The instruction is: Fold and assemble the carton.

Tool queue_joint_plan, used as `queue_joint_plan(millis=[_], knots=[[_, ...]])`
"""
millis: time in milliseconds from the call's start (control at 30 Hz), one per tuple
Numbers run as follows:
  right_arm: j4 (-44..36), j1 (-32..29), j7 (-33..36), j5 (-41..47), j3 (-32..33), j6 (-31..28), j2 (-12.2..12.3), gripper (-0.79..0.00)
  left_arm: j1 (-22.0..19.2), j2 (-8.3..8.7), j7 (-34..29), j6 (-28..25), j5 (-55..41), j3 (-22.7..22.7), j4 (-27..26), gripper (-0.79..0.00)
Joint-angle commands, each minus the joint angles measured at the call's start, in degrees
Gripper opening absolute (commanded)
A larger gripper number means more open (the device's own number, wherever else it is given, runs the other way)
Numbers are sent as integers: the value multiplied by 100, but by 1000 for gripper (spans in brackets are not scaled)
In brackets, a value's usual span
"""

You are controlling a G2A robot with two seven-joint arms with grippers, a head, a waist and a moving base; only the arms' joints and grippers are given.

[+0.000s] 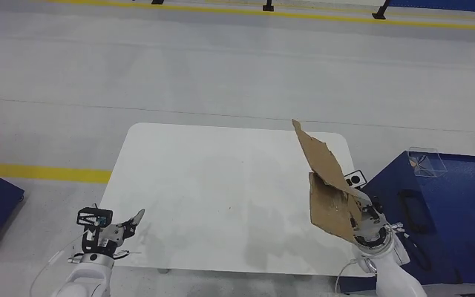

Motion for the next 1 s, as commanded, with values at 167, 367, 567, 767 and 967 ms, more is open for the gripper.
queue_joint_plan(millis=[167,367,567,767,967], knots=[[4,3,-10,5,-1,7,1,-785,0,0,0,0,0,0,0,0],[-174,60,-57,-931,337,-526,27,-785,0,0,0,0,0,0,0,0],[-595,-241,-437,-3084,1521,-1671,136,-785,0,0,0,0,0,0,0,0],[-1347,-730,-1028,-5017,2494,-2682,164,-785,0,0,0,0,0,0,0,0],[-2088,-1150,-1758,-6540,3058,-3527,117,-785,0,0,0,0,0,0,0,0]])
